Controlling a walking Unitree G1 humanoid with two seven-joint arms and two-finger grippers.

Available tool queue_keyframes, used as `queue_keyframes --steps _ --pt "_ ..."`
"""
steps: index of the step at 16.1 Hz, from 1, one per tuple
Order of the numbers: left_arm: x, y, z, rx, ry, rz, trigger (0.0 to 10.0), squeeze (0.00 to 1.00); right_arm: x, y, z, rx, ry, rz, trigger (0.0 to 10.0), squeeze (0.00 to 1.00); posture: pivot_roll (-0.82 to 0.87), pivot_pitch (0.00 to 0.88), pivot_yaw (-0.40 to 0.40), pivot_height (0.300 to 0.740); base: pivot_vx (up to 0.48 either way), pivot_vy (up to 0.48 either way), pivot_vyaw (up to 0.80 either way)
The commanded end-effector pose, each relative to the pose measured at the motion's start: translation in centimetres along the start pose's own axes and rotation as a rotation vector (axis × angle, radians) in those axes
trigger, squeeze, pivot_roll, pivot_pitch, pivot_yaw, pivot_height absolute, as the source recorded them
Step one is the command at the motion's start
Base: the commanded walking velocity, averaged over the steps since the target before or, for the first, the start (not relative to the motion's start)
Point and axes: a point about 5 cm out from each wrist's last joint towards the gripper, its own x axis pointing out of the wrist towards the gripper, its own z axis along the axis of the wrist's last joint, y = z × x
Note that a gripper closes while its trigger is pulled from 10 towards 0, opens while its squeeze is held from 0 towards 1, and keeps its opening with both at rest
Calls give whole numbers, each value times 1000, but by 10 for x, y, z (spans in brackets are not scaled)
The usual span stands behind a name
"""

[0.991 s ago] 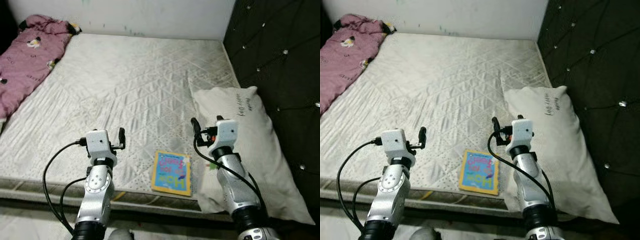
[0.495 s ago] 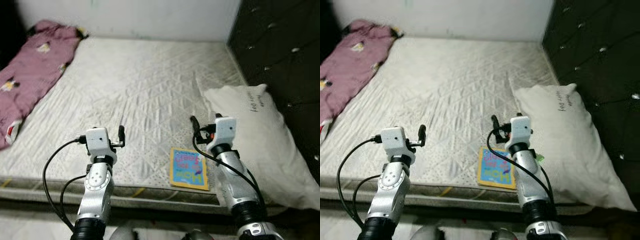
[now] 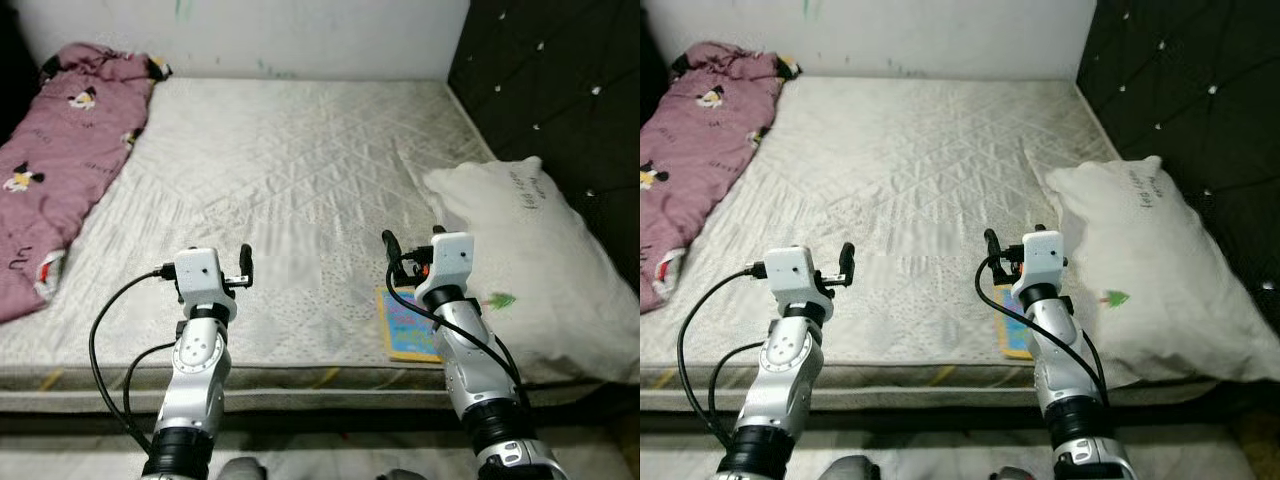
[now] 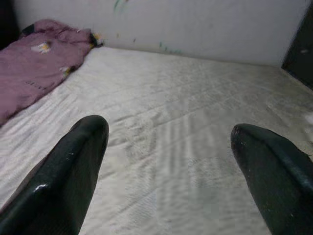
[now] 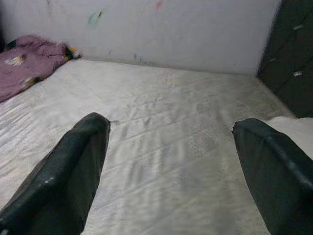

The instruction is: Clean up the room

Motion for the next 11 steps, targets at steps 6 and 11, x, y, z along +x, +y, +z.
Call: queue_keyframes --steps 6,11 --pt "0 7 0 6 -2 23 10000 0 3 3 5 -9 -25 11 10000 0 34 0 13 740 0 480 0" --pt "-1 5 -2 -4 1 26 10000 0 1 2 4 -15 -17 15 10000 0 29 4 11 740 0 480 0"
